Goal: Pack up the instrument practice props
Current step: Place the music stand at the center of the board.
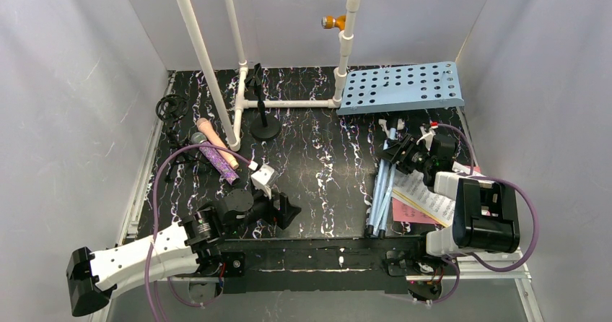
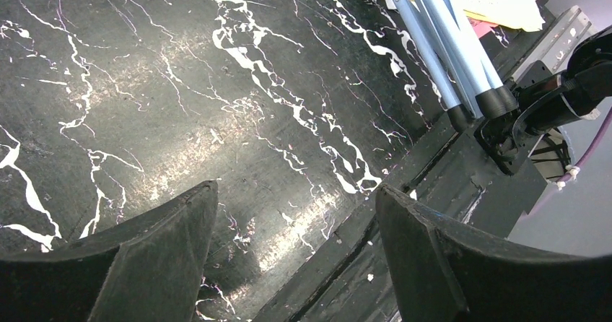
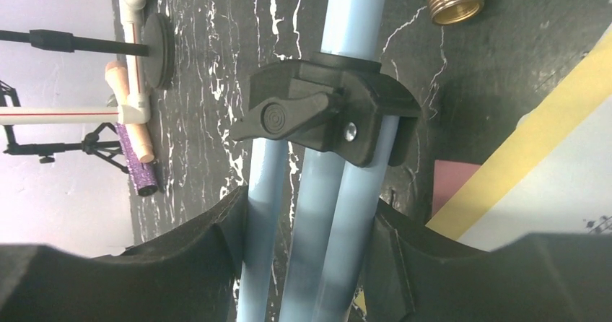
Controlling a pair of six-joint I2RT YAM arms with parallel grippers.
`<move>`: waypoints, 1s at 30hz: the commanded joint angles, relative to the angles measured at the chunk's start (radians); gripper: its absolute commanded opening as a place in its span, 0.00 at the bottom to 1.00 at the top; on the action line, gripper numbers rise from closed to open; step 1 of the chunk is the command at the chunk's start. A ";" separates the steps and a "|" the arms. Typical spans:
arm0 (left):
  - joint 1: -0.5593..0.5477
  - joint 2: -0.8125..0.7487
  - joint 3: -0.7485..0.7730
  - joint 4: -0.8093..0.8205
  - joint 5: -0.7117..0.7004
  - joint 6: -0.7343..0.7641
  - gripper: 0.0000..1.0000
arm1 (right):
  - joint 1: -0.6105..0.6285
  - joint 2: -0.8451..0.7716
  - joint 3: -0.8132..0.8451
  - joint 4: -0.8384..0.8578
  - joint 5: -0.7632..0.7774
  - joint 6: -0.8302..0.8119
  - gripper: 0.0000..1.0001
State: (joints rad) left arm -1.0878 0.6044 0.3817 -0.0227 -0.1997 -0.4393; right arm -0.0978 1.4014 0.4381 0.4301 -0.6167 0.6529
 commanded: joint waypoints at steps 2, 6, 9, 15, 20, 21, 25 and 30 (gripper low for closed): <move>0.001 0.011 0.002 0.017 0.005 -0.001 0.79 | -0.004 0.012 0.114 0.227 -0.085 -0.143 0.18; 0.001 0.011 0.006 0.017 0.006 -0.001 0.79 | -0.010 0.033 0.154 0.201 -0.104 -0.198 0.22; -0.001 0.006 0.010 0.011 0.002 0.003 0.80 | -0.010 0.052 0.187 0.168 -0.099 -0.238 0.34; 0.000 0.005 0.025 -0.020 -0.003 -0.002 0.85 | -0.010 0.117 0.277 0.046 -0.106 -0.339 0.68; 0.000 -0.003 0.054 -0.068 -0.004 -0.015 0.96 | -0.011 0.109 0.335 -0.115 -0.068 -0.456 0.83; 0.001 -0.006 0.065 -0.082 -0.005 -0.015 0.98 | -0.012 0.095 0.342 -0.151 -0.043 -0.486 0.89; 0.000 -0.017 0.100 -0.130 -0.005 -0.012 0.98 | -0.025 0.030 0.336 -0.243 0.018 -0.551 0.98; 0.000 -0.036 0.159 -0.214 -0.007 -0.004 0.98 | -0.075 -0.015 0.340 -0.383 0.032 -0.619 0.98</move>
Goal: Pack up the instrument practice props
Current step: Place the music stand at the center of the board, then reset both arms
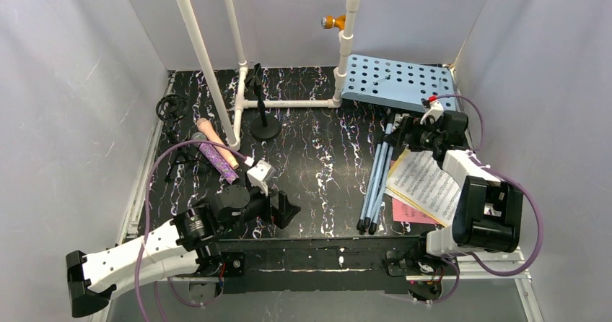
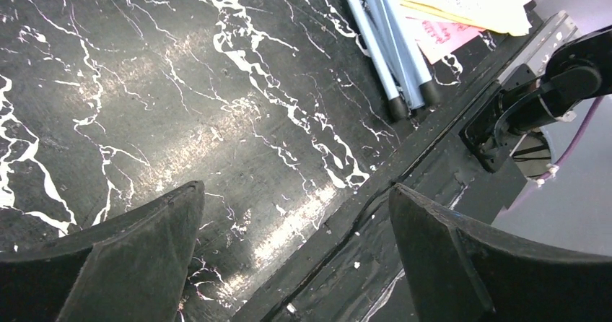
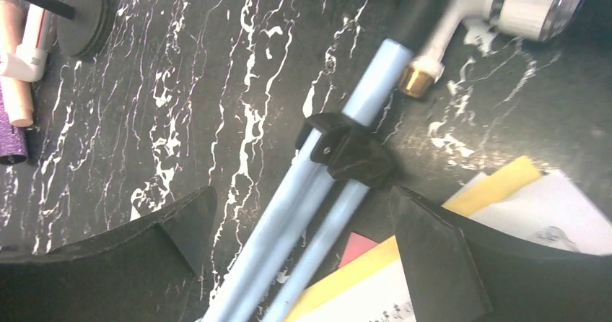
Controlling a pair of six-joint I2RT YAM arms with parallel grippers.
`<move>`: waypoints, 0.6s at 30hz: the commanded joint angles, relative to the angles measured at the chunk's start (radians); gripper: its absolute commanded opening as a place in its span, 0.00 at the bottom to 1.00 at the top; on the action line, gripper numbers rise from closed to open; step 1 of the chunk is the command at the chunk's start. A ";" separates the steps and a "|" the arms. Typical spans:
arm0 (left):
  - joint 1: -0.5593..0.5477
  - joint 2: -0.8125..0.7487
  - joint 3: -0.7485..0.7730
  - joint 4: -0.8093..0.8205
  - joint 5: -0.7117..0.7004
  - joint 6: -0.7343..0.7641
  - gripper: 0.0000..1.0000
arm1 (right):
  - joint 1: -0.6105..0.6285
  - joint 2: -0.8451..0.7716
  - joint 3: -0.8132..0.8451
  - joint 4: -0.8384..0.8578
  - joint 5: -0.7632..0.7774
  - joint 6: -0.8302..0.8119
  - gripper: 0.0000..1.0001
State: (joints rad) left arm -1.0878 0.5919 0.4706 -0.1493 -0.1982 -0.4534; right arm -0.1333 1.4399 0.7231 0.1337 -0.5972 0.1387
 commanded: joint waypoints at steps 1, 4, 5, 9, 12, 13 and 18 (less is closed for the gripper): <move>0.000 -0.027 0.083 -0.105 -0.009 0.010 0.98 | -0.056 -0.059 0.062 -0.120 0.013 -0.122 0.98; 0.001 -0.032 0.122 -0.160 -0.005 0.007 0.98 | -0.099 -0.079 0.084 -0.245 -0.013 -0.201 0.98; 0.000 -0.032 0.136 -0.181 -0.002 0.006 0.98 | -0.109 -0.089 0.092 -0.288 -0.030 -0.230 0.98; 0.000 -0.033 0.195 -0.259 0.002 0.003 0.98 | -0.123 -0.171 0.118 -0.443 -0.085 -0.363 0.98; 0.000 -0.040 0.246 -0.314 -0.001 0.006 0.98 | -0.128 -0.256 0.154 -0.561 -0.085 -0.473 0.98; 0.001 -0.044 0.261 -0.331 -0.002 0.008 0.98 | -0.131 -0.287 0.166 -0.587 -0.079 -0.495 0.98; 0.002 -0.081 0.356 -0.423 -0.034 0.040 0.98 | -0.137 -0.427 0.270 -0.669 0.008 -0.497 0.99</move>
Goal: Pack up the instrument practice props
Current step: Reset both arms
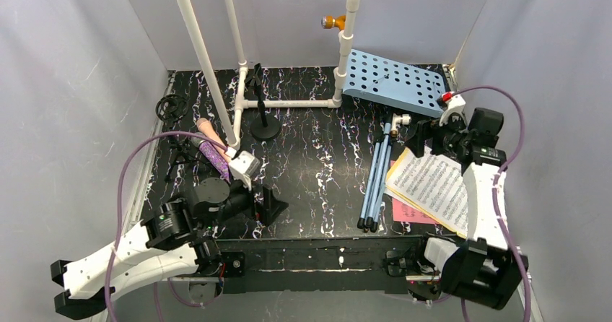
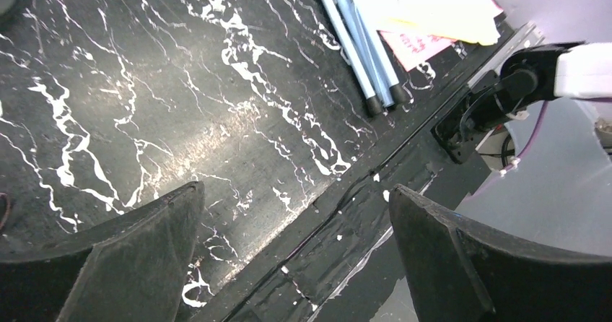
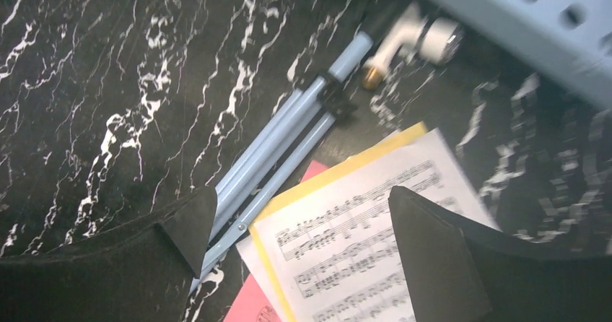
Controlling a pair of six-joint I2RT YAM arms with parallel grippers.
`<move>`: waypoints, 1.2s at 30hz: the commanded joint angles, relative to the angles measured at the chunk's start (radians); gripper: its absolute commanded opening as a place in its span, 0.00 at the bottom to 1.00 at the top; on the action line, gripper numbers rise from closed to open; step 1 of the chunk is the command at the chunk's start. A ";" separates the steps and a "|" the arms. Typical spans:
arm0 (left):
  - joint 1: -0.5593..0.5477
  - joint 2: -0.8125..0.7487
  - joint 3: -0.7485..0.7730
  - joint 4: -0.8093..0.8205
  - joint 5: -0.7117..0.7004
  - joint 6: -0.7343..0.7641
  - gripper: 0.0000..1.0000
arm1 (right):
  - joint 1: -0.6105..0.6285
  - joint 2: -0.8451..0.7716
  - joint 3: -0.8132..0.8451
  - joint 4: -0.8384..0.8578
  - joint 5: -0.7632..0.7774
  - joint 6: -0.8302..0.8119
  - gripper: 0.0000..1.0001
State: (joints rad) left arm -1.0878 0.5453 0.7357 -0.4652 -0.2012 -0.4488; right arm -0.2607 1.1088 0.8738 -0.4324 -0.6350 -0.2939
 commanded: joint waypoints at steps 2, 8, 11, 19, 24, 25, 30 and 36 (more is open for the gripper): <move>0.002 -0.046 0.148 -0.147 -0.057 0.068 0.98 | -0.009 -0.126 0.172 -0.135 0.047 -0.034 0.98; 0.001 0.032 0.388 -0.309 -0.224 0.209 0.98 | -0.009 -0.097 0.357 -0.149 -0.076 0.173 0.98; 0.002 0.091 0.492 -0.343 -0.307 0.273 0.98 | -0.008 0.009 0.498 -0.182 -0.137 0.259 0.98; 0.062 0.202 0.676 -0.258 -0.469 0.518 0.98 | 0.049 0.185 0.860 -0.274 -0.115 0.316 0.98; 0.212 0.342 0.852 -0.237 -0.380 0.591 0.98 | 0.057 0.196 0.935 -0.301 -0.025 0.318 0.98; 0.253 0.396 0.900 -0.256 -0.339 0.583 0.98 | 0.057 0.190 0.945 -0.309 -0.011 0.303 0.99; 0.467 0.503 1.039 -0.308 -0.147 0.500 0.98 | 0.056 0.161 0.991 -0.310 0.036 0.251 0.98; 0.492 0.476 1.009 -0.300 -0.080 0.439 0.98 | 0.057 0.137 1.089 -0.343 0.236 0.304 0.98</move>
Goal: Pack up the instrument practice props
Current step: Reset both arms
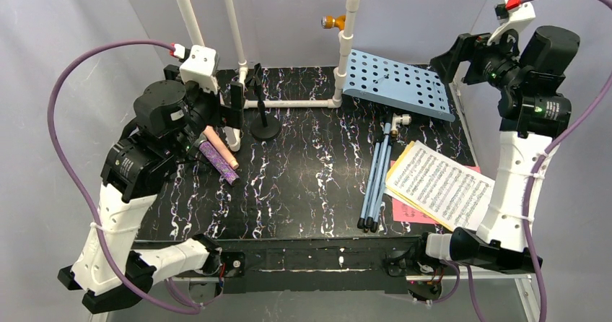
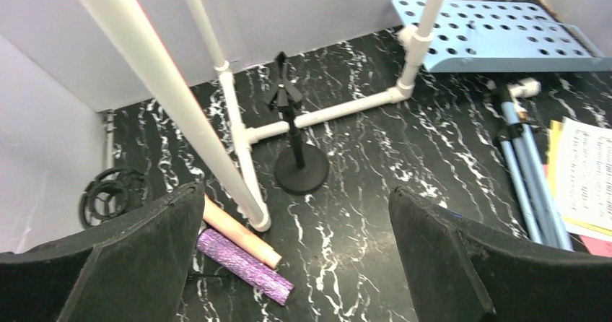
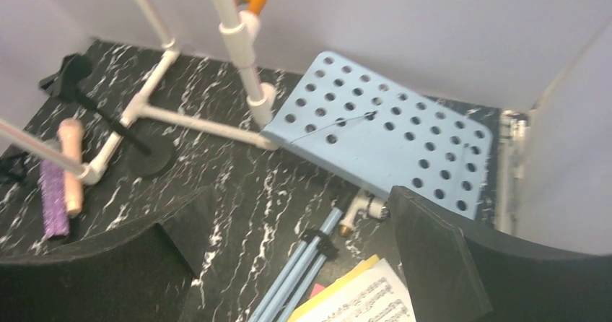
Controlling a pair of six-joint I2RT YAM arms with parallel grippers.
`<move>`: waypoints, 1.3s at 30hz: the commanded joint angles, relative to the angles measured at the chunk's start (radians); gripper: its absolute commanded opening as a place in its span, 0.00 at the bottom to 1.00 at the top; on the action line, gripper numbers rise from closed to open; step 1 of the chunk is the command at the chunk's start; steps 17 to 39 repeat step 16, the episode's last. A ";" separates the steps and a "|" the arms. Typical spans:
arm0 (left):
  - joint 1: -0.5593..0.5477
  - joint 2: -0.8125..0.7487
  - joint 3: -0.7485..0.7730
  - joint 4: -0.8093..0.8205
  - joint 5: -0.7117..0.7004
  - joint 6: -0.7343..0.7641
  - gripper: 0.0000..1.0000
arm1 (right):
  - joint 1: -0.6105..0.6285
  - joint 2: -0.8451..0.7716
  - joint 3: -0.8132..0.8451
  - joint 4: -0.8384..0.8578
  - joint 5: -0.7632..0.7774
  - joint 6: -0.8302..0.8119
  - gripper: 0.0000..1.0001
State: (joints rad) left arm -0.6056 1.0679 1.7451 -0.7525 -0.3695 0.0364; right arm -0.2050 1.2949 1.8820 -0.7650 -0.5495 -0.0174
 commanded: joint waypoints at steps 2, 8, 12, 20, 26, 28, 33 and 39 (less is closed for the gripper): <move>0.010 -0.066 -0.012 -0.016 0.093 -0.073 0.98 | 0.000 -0.068 0.084 -0.016 0.216 0.037 0.99; 0.009 -0.111 -0.021 -0.049 0.098 -0.117 0.98 | 0.001 -0.105 0.027 -0.001 0.292 0.026 0.98; 0.010 -0.139 -0.022 -0.063 0.100 -0.144 0.98 | 0.001 -0.120 0.015 0.005 0.275 0.020 0.98; 0.009 -0.153 -0.018 -0.082 0.094 -0.161 0.98 | 0.001 -0.139 -0.009 0.021 0.255 0.019 0.98; 0.009 -0.153 -0.018 -0.082 0.094 -0.161 0.98 | 0.001 -0.139 -0.009 0.021 0.255 0.019 0.98; 0.009 -0.153 -0.018 -0.082 0.094 -0.161 0.98 | 0.001 -0.139 -0.009 0.021 0.255 0.019 0.98; 0.009 -0.153 -0.018 -0.082 0.094 -0.161 0.98 | 0.001 -0.139 -0.009 0.021 0.255 0.019 0.98; 0.009 -0.153 -0.018 -0.082 0.094 -0.161 0.98 | 0.001 -0.139 -0.009 0.021 0.255 0.019 0.98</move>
